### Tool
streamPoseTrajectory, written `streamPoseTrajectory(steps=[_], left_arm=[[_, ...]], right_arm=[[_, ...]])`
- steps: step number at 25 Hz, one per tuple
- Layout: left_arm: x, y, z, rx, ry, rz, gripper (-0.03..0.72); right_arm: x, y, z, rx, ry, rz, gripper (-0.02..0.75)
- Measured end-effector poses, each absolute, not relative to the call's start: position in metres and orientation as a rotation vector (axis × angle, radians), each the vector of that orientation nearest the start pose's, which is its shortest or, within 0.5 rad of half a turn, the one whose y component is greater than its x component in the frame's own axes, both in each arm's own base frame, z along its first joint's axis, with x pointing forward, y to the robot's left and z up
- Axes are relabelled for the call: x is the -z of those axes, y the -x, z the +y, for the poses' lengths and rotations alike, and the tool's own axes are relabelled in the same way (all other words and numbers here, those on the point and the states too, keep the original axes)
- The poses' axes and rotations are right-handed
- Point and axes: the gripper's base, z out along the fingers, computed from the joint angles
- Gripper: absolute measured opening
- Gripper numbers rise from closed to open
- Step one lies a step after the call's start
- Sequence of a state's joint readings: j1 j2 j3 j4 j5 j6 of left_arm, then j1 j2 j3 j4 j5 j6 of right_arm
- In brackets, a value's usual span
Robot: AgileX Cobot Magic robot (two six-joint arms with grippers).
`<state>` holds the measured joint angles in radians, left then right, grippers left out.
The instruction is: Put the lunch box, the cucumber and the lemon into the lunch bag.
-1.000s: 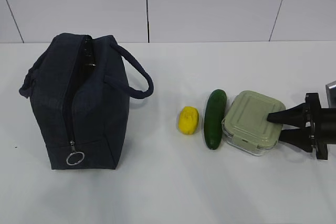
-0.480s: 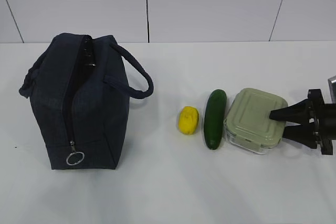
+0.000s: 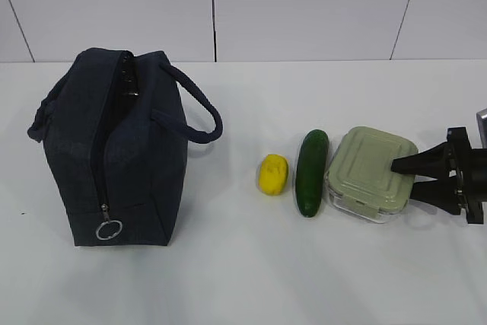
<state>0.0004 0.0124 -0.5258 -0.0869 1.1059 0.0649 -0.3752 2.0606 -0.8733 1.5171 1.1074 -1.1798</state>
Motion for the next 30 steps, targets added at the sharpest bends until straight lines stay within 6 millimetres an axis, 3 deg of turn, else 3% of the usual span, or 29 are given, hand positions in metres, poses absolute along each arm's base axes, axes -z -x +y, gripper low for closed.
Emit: streamPoseTrajectory(steps=[20,30], left_arm=[[-0.282,0.008,-0.013,0.15,-0.08,2.067,0.235],[-0.284,0.008,-0.017,0.216,-0.08,2.039,0.237]], right_arm=[[-0.103,-0.323,-0.04,-1.434,-0.501,2.327,0.363],[-0.119,-0.323,-0.04,-1.417,-0.488,2.306,0.363]])
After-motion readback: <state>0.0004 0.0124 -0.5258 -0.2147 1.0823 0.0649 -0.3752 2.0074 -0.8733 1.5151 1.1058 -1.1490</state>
